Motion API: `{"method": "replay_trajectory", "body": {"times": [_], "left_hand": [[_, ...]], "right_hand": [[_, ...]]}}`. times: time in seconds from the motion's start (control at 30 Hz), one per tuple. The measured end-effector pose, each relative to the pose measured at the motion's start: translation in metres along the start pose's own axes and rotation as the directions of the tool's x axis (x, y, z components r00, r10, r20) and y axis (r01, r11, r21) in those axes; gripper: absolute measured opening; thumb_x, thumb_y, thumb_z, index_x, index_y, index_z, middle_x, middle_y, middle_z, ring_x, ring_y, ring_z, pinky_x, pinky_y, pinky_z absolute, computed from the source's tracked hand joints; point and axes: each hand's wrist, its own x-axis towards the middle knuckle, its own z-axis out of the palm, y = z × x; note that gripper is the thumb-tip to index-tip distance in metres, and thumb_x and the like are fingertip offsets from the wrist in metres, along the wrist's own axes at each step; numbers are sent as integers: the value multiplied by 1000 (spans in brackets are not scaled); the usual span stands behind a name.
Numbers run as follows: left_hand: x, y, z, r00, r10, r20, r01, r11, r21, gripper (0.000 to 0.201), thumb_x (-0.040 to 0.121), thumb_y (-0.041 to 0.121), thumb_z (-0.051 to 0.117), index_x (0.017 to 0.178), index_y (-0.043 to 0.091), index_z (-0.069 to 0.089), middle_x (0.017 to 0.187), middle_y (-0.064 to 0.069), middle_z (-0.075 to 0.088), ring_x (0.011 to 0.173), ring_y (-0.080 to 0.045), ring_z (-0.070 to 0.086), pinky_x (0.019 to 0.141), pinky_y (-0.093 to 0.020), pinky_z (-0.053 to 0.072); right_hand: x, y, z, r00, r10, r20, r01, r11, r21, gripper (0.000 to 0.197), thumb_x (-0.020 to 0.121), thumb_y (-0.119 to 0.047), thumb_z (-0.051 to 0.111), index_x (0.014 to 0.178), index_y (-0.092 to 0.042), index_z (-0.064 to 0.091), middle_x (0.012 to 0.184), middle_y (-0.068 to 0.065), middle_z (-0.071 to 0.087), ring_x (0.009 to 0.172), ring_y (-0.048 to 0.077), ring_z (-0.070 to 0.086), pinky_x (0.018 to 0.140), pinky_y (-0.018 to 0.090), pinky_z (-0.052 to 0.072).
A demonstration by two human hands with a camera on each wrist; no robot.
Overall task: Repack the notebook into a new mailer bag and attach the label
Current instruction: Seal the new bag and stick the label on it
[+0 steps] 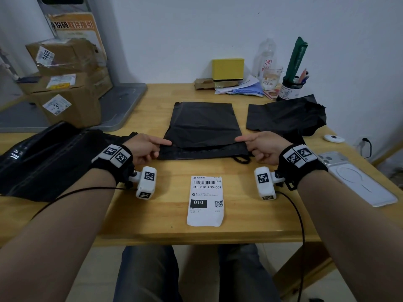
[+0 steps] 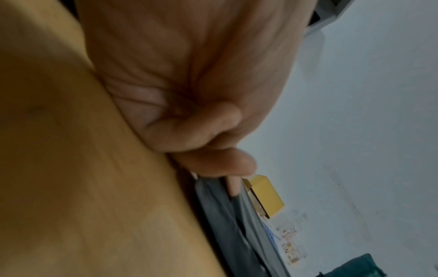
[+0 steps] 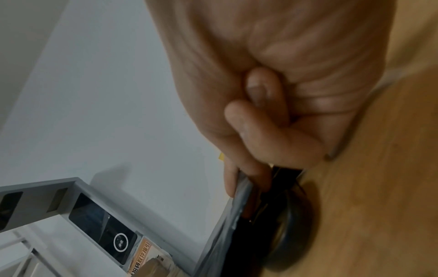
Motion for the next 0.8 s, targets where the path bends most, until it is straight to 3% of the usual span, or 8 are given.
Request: {"method": "replay_trajectory", "body": {"times": [0.17,0.27,0.3,0.47,0.63,0.8], "left_hand": [[5,-5,-1,999,32,-19,-33,997,-75,33,100,0,49,110,23,71,64,-4,53,40,-3,44,36,-10,37],[8,-8,-2,998,59,-27,-61,992,-107,30,101,3,51,114,23,70,68,-2,54,41,-2,46,37,-10,39],[9,-8,-3,998,63,-32,-66,991,-117,30,101,4,52,114,23,70,70,-3,55,42,-3,46,37,-10,39],[16,-12,-4,995,80,-61,-89,985,-150,30,98,5,57,115,25,72,94,-12,66,52,-7,47,37,-11,39],[14,-8,-3,997,54,-53,-57,996,-65,25,101,11,55,104,26,75,67,-4,58,44,-6,42,39,-9,39],[15,-7,-2,997,12,-74,-21,992,-123,21,100,11,56,106,16,75,61,-1,57,38,-3,47,38,-10,42]], "right_hand": [[-2,-1,0,1000,-3,5,3,1000,14,39,99,6,48,116,-20,71,82,-1,76,36,5,32,33,16,30],[-3,1,0,1000,-10,-30,10,1000,-12,31,103,-3,48,112,-22,71,51,-7,62,31,4,31,33,15,32],[-2,2,0,999,-14,-40,12,1000,-25,30,104,-6,48,112,-22,72,48,-8,59,31,4,31,33,15,32],[0,2,3,998,-17,-57,17,1000,-5,27,99,-7,58,113,-24,75,78,0,71,37,6,35,35,16,33],[1,0,7,998,-18,-68,11,996,-90,32,101,-8,53,103,-27,78,62,-3,60,38,6,34,35,17,31],[2,0,5,992,17,-122,-29,994,-103,38,106,-15,43,103,-27,79,58,0,47,39,9,29,34,19,34]]}}
